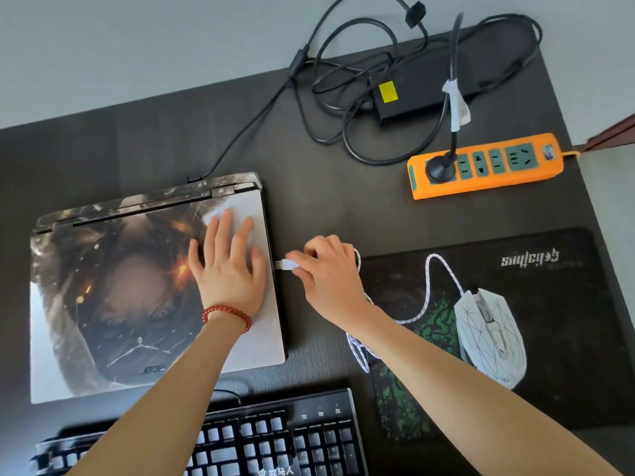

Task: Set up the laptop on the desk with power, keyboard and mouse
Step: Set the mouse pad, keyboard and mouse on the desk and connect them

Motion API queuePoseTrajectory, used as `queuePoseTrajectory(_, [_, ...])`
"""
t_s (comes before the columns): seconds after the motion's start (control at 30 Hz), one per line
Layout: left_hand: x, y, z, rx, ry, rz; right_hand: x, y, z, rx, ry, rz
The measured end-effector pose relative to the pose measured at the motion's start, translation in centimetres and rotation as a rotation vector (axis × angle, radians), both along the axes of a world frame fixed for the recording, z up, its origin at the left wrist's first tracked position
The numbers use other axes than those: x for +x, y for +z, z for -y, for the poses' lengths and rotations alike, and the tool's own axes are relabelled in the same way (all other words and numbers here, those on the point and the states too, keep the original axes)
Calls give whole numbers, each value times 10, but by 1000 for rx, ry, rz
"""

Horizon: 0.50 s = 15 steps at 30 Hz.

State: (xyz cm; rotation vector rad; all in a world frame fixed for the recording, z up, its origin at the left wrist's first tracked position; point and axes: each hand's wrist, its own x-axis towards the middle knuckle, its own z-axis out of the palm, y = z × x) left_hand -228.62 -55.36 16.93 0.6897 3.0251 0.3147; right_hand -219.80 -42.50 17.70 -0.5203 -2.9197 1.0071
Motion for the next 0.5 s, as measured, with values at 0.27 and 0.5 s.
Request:
queuePoseTrajectory(0.27, [0, 2, 0, -8, 4, 3, 8, -2, 0, 37, 63, -50])
queuePoseTrajectory(0.5, [0, 2, -1, -6, -2, 9, -2, -1, -3, 199, 117, -99])
